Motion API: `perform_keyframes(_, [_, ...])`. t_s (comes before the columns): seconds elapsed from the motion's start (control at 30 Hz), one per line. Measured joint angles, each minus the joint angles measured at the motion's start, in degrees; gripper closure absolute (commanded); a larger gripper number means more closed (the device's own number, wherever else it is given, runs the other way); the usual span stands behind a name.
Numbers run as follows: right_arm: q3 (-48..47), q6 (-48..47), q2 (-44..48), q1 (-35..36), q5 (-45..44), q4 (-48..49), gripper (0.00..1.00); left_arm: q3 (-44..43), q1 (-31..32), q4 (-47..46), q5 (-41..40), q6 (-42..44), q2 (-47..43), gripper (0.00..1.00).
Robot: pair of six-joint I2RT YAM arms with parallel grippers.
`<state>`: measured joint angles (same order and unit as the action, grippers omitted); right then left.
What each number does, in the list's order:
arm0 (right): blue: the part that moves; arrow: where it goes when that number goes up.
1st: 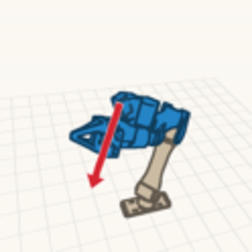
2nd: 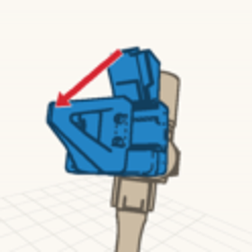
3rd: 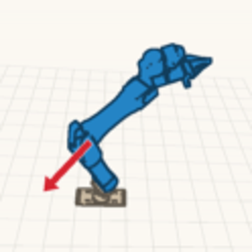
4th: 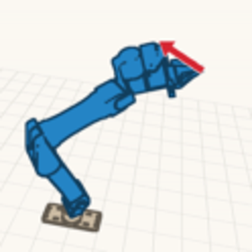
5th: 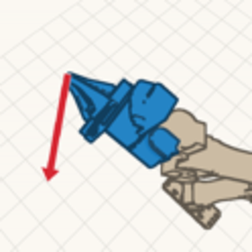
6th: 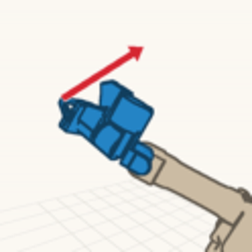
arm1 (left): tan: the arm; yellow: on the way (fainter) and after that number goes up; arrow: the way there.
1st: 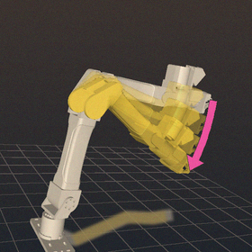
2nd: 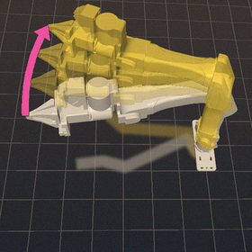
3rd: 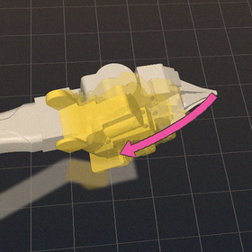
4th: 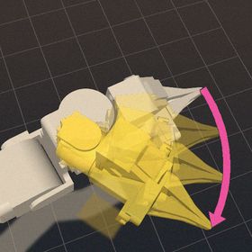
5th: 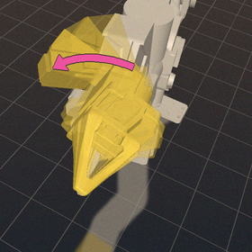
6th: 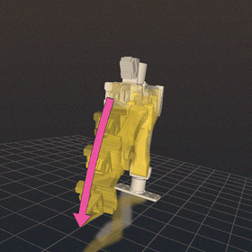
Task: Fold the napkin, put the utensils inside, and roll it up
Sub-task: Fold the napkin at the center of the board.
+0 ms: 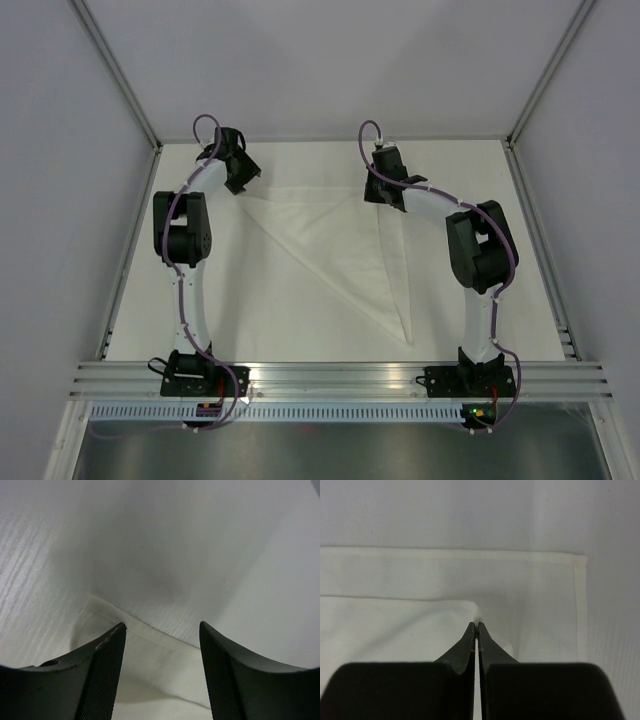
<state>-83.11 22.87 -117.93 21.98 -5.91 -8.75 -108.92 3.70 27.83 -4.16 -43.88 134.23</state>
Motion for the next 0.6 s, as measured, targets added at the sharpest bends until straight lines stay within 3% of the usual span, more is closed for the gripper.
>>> perform_keyframes(0.4, [-3.9,-0.6,0.0,0.0,-0.6,-1.7,0.99,9.6,0.1,-14.4,13.1,-2.2,-5.1,0.32])
perform_keyframes(0.6, [-3.9,-0.6,0.0,0.0,-0.6,-2.2,1.0,9.6,1.7,-19.8,16.9,-4.9,-5.4,0.32])
